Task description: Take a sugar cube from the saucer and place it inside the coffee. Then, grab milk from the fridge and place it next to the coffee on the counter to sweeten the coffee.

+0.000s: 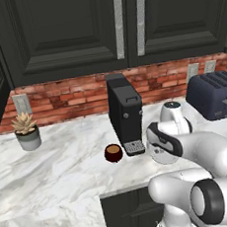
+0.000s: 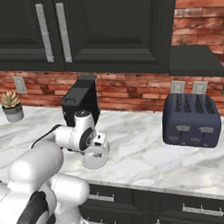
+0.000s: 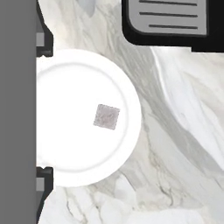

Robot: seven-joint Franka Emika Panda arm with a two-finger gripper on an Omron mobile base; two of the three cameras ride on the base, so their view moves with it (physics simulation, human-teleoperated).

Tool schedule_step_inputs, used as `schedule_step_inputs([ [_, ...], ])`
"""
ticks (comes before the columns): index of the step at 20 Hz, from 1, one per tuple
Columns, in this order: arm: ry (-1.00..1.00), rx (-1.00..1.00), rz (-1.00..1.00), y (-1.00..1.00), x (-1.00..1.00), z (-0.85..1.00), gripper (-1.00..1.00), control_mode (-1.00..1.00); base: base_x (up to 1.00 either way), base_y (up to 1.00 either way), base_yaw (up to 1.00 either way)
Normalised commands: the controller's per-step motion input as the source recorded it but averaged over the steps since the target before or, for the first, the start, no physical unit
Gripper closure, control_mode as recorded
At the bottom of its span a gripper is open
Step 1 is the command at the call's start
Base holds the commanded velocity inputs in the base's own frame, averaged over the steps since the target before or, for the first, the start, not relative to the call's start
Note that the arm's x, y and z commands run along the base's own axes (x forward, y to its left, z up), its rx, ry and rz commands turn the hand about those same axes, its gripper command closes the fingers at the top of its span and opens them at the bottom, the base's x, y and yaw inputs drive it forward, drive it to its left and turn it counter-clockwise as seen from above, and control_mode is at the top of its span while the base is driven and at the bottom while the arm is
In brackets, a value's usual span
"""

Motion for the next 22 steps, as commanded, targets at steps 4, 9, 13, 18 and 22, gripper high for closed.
schedule_step_inputs([
  [4, 0.00, 0.00, 0.00, 0.00, 0.19, -0.17, -1.00, -1.00, 0.00, 0.00, 0.00],
  [9, 0.00, 0.00, 0.00, -0.05, 0.22, -0.25, -1.00, -1.00, 0.00, 0.00, 0.00],
  [13, 0.00, 0.00, 0.00, -0.05, 0.03, -0.22, -1.00, -1.00, 0.00, 0.00, 0.00],
  [18, 0.00, 0.00, 0.00, -0.02, 0.09, -0.15, -1.00, -1.00, 0.00, 0.00, 0.00],
  [22, 0.00, 0.00, 0.00, 0.00, 0.04, -0.09, -1.00, -1.00, 0.00, 0.00, 0.00],
])
